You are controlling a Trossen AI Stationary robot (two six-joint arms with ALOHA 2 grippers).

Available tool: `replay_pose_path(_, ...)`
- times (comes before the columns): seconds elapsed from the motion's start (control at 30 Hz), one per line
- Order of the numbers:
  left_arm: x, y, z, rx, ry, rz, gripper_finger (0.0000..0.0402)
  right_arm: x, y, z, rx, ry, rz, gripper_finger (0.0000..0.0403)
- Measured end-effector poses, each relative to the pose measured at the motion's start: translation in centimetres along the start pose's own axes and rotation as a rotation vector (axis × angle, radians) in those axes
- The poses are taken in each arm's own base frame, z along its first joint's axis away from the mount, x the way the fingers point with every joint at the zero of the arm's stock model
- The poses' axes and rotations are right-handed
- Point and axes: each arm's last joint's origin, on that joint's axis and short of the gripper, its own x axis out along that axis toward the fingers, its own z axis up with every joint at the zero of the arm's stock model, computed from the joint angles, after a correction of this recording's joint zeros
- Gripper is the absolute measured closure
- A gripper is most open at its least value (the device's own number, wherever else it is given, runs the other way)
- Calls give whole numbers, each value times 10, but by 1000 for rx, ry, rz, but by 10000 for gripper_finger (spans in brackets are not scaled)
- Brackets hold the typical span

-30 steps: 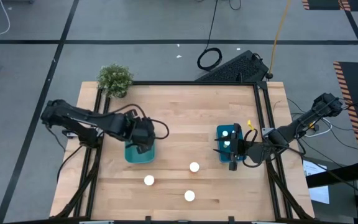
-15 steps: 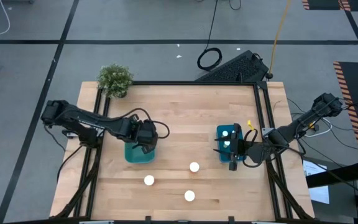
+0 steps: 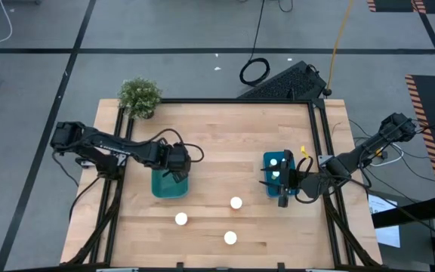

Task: Pick and place medicine bottles into bin by pill shape (circle, oval)
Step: Put the big orange capsule bottle into the green bin

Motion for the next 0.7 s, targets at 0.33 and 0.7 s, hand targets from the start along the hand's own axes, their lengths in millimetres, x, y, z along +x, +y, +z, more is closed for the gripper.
replay_pose_path(0.33, 2, -1, 0, 14, -8, -10, 133, 0, 0, 0, 0, 0, 0, 222)
replay_pose_path(0.7, -11, -2, 11, 32, -21, -23, 97, 0, 0, 0, -4, 0, 0, 222)
